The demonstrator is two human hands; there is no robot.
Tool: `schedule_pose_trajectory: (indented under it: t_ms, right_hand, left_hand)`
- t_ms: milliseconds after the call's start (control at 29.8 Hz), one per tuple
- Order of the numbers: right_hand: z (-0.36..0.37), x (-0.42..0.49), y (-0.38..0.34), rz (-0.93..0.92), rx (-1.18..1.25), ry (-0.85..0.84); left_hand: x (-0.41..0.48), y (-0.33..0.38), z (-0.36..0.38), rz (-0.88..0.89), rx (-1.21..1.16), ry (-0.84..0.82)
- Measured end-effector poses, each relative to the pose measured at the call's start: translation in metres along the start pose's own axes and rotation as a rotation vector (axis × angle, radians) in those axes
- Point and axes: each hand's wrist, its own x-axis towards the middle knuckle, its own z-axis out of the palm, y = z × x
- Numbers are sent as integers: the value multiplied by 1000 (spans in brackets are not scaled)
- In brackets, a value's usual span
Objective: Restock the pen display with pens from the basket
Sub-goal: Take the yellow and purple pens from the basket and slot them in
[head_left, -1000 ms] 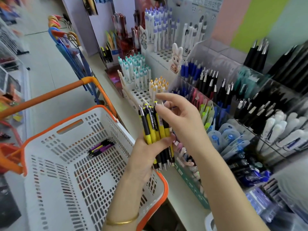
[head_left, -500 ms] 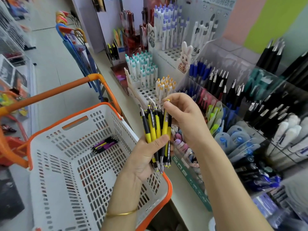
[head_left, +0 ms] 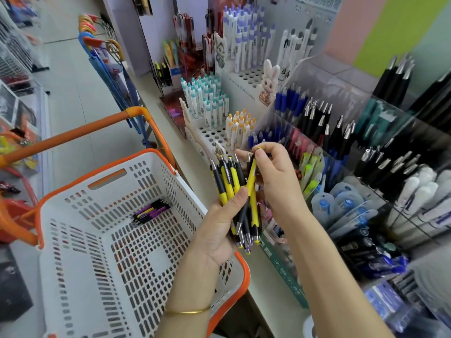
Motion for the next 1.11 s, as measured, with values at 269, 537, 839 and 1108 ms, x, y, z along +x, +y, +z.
schedule_pose_trajectory:
  t_ms: [269, 537, 839, 1108]
  right_hand:
    - [-4, 1, -4, 12, 35, -68]
    - [-7, 0, -4, -51, 4, 7]
    - [-6, -9, -10, -45, 352, 210]
    - [7, -46, 11, -184, -229, 308]
  left_hand:
    - [4, -4, -4, -62, -181, -57]
    - [7, -6, -4, -101, -294, -101]
    - [8, -1, 3, 30, -509, 59]
    - [9, -1, 1, 124, -342, 134]
